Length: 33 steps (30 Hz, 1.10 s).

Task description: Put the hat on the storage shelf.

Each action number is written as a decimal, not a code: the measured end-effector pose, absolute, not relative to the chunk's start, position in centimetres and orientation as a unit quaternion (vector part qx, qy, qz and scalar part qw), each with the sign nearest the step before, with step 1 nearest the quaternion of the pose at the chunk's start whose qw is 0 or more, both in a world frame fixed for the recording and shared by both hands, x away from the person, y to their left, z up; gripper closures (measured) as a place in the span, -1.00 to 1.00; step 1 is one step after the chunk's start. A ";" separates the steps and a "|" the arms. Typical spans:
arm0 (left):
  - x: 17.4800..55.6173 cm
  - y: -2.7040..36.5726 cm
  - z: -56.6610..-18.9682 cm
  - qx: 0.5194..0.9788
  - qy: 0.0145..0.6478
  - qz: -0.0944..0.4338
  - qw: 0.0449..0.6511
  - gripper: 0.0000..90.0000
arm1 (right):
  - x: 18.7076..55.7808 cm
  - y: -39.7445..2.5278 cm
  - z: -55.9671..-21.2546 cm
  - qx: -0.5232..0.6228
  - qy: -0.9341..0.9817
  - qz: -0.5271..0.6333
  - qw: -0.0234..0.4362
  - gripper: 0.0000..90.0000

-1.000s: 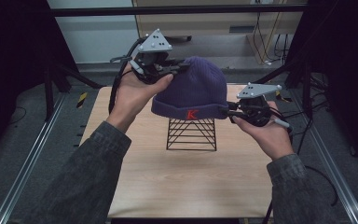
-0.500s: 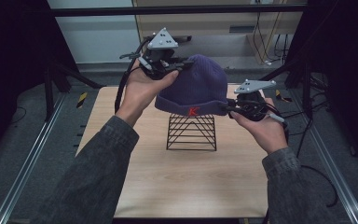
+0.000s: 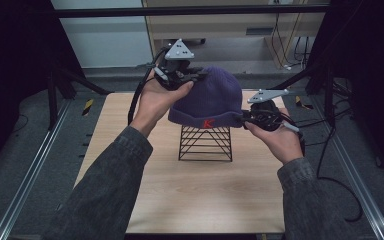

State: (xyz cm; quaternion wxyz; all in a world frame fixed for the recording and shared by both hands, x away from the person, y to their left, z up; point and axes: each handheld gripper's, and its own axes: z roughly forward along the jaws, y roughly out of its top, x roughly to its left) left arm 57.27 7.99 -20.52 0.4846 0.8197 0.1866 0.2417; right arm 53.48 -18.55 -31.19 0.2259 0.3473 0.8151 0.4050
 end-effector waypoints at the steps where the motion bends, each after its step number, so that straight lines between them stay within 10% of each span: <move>1: 57.3 8.0 -20.6 0.820 0.187 0.242 0.484 0.79 | 53.5 -18.5 -31.3 0.348 0.815 0.404 0.226 0.57; 33: 57.5 8.0 -23.2 0.824 0.191 0.236 0.479 0.79 | 53.6 -18.4 -33.0 0.354 0.832 0.366 0.221 0.53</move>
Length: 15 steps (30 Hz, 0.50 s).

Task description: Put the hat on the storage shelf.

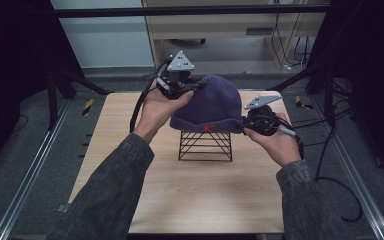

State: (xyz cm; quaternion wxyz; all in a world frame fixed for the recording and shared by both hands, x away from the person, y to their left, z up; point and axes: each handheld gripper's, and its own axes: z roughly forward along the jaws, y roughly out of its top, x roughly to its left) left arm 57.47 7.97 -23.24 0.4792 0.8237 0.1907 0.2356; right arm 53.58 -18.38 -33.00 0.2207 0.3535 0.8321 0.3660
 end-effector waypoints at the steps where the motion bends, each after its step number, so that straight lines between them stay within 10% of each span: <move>1: 57.5 8.0 -23.3 0.823 0.191 0.235 0.480 0.79 | 53.6 -18.4 -33.0 0.354 0.832 0.366 0.221 0.53; 15: 57.3 8.0 -24.3 0.826 0.191 0.228 0.478 0.79 | 53.7 -18.2 -33.9 0.355 0.840 0.351 0.214 0.48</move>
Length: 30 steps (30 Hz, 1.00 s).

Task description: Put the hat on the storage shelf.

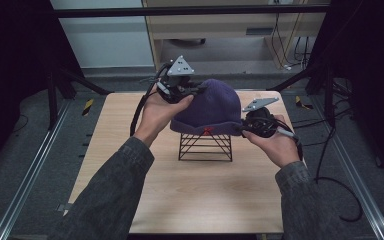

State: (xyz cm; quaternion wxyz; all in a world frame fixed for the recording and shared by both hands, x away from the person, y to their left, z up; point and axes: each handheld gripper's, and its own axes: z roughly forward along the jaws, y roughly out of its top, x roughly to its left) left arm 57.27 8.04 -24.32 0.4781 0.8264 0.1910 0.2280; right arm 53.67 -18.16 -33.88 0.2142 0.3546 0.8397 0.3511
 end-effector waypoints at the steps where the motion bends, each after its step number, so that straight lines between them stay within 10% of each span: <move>1: 57.2 8.0 -24.4 0.827 0.192 0.226 0.478 0.79 | 53.6 -18.2 -34.0 0.356 0.839 0.351 0.213 0.48; 30: 56.6 6.5 -26.5 0.842 0.181 0.216 0.460 0.80 | 53.2 -18.9 -35.8 0.380 0.834 0.346 0.203 0.08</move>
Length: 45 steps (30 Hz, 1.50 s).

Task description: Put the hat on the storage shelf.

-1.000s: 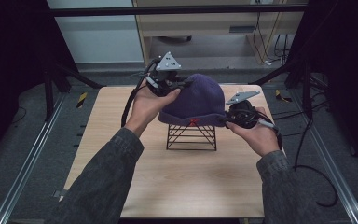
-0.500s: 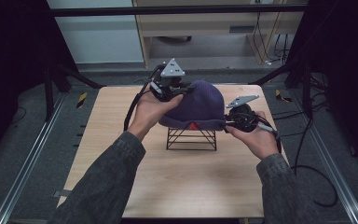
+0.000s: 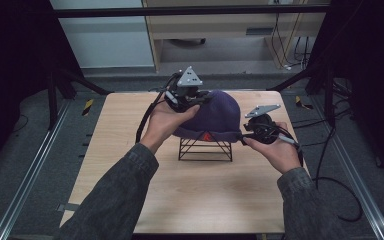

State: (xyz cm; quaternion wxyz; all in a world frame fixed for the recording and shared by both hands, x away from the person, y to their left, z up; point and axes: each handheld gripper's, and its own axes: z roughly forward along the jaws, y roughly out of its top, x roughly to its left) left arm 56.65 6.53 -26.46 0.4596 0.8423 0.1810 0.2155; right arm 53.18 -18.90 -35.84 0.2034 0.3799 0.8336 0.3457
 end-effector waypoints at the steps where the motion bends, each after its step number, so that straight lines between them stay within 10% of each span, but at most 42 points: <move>1: 56.7 6.6 -26.6 0.842 0.182 0.215 0.459 0.80 | 53.2 -18.9 -35.9 0.380 0.834 0.345 0.204 0.07; 45: 56.7 7.8 -30.8 0.851 0.200 0.189 0.448 0.80 | 52.9 -19.6 -36.8 0.388 0.834 0.339 0.198 -0.01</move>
